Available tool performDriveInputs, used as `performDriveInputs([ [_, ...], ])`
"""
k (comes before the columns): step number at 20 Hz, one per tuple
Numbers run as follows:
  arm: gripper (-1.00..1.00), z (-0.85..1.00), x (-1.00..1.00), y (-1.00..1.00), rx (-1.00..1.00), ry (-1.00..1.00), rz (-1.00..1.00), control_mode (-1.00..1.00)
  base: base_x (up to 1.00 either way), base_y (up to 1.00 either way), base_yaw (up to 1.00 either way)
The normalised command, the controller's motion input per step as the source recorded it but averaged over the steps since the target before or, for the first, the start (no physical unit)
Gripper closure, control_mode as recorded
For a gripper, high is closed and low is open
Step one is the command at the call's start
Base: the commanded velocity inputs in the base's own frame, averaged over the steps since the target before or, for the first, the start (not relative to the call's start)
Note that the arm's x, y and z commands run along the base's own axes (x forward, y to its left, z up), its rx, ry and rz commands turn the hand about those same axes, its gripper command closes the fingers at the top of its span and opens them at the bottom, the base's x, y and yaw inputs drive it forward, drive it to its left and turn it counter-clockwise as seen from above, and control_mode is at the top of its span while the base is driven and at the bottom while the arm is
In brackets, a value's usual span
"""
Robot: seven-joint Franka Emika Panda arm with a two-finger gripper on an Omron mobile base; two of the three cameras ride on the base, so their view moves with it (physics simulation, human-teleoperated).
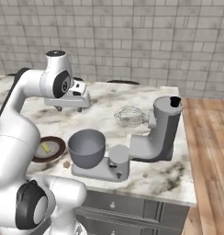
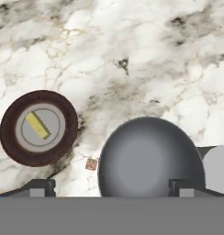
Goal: Add butter and sugar cubes to the stand mixer bowl and then turn on the stand mixer to begin making frosting.
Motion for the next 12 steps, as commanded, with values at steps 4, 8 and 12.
performDriveInputs([
  [4,-1.0,0.0,0.0,0.0,0.0,0.0,0.0,1.0,0.16,0.53,-0.02],
  [8,-1.0,0.0,0.0,0.0,0.0,0.0,0.0,1.0,0.32,0.63,-0.03],
  [12,-1.0,0.0,0.0,0.0,0.0,0.0,0.0,1.0,0.52,0.36,-0.01],
])
